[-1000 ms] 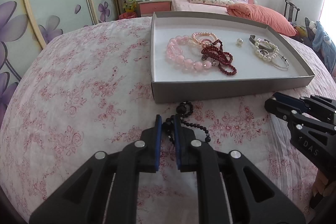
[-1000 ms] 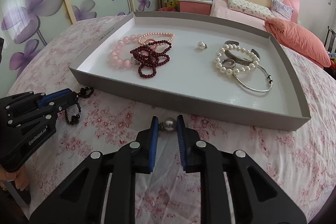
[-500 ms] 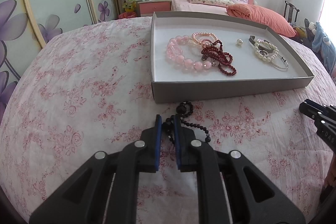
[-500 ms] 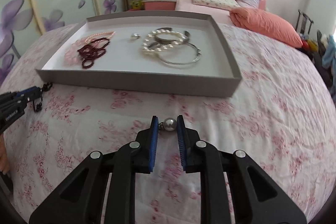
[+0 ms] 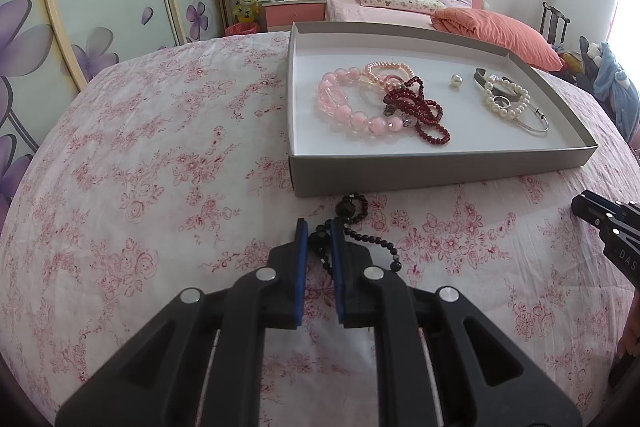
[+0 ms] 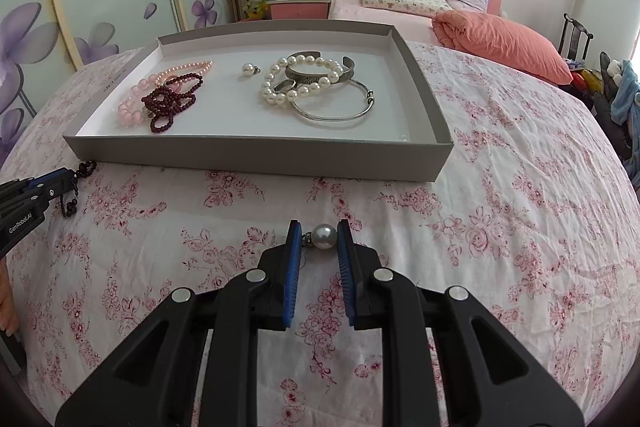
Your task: Organize jewelry
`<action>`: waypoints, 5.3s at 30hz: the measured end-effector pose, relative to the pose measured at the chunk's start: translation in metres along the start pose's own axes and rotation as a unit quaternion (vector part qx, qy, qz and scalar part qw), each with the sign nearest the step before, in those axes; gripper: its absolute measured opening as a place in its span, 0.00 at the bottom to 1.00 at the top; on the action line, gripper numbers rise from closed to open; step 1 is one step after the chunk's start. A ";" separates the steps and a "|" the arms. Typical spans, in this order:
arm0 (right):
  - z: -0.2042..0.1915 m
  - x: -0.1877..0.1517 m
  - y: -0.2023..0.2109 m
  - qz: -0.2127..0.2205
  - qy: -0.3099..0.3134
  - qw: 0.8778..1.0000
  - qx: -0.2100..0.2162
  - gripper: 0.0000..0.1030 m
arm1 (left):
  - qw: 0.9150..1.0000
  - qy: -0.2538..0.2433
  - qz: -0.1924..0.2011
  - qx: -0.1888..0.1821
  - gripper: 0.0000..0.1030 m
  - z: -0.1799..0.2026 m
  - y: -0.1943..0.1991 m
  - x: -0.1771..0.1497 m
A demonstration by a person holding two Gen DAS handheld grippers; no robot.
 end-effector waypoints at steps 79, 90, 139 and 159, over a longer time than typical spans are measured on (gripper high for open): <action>-0.020 0.112 0.034 0.226 -0.056 0.965 0.117 0.16 | 0.977 0.007 0.205 -0.053 0.11 0.035 0.037 0.127; -0.019 0.115 0.021 0.210 -0.067 0.969 0.111 0.47 | 0.981 0.020 0.181 -0.064 0.19 0.029 0.010 0.133; -0.015 0.021 0.113 0.235 -0.039 0.970 0.055 0.98 | 0.970 0.005 0.242 0.021 0.96 0.001 0.130 0.015; -0.010 -0.020 0.119 0.205 -0.030 0.976 0.065 0.98 | 0.966 -0.031 0.256 0.022 0.96 0.027 0.137 -0.022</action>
Point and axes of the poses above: each gripper's, at about its wrist camera, not at the fingertips, and y roughly against the way its jaws point, z to its right, x to its top, the point moved 1 cm from there along -y, roughly the way its jaws point, and after that the axes turned 8 degrees about -y, right-handed, at the moved point
